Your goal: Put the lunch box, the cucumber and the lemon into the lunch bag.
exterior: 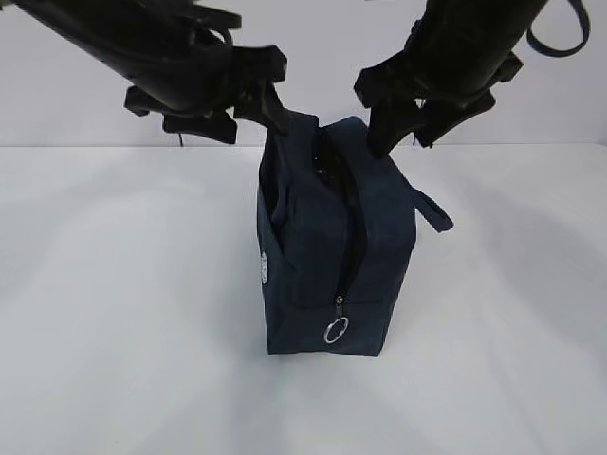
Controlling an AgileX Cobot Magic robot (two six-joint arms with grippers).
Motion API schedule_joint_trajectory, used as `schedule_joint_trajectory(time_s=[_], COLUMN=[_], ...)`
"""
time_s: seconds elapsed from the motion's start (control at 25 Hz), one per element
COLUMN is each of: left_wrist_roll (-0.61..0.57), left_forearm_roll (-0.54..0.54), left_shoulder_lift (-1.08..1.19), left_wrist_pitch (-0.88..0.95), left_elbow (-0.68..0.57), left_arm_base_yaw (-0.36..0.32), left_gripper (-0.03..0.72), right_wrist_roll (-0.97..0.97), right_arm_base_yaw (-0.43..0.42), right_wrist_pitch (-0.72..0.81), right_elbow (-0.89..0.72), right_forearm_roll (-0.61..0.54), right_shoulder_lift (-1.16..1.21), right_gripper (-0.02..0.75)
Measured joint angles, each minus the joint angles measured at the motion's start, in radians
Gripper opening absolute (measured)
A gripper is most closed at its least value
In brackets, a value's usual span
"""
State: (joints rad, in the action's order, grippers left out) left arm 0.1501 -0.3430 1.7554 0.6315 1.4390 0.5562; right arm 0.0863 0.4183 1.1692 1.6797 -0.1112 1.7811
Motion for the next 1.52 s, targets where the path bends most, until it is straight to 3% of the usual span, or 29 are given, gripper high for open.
schedule_joint_trajectory(time_s=[0.56,0.96,1.2,1.52], left_wrist_roll=[-0.002,-0.002,-0.002,-0.002], left_forearm_roll=[0.139,0.195,0.204,0.178], left_shoulder_lift=[-0.207,-0.365,-0.499,-0.778], left_wrist_pitch=[0.335,0.464,0.47,0.364], left_elbow=[0.001,-0.011,-0.141,-0.437], left_arm_base_yaw=[0.0,0.0,0.0,0.0], left_gripper=[0.459,0.447,0.445,0.438], right_wrist_roll=[0.0,0.0,0.0,0.0], right_arm_base_yaw=[0.0,0.0,0.0,0.0], right_wrist_pitch=[0.072,0.046,0.008,-0.109], right_elbow=[-0.023,-0.349,-0.515,-0.732], right_forearm_roll=[0.016,0.016,0.011,-0.062], right_shoulder_lift=[-0.189,-0.474,-0.649,-0.882], right_gripper=[0.465,0.465,0.465,0.465])
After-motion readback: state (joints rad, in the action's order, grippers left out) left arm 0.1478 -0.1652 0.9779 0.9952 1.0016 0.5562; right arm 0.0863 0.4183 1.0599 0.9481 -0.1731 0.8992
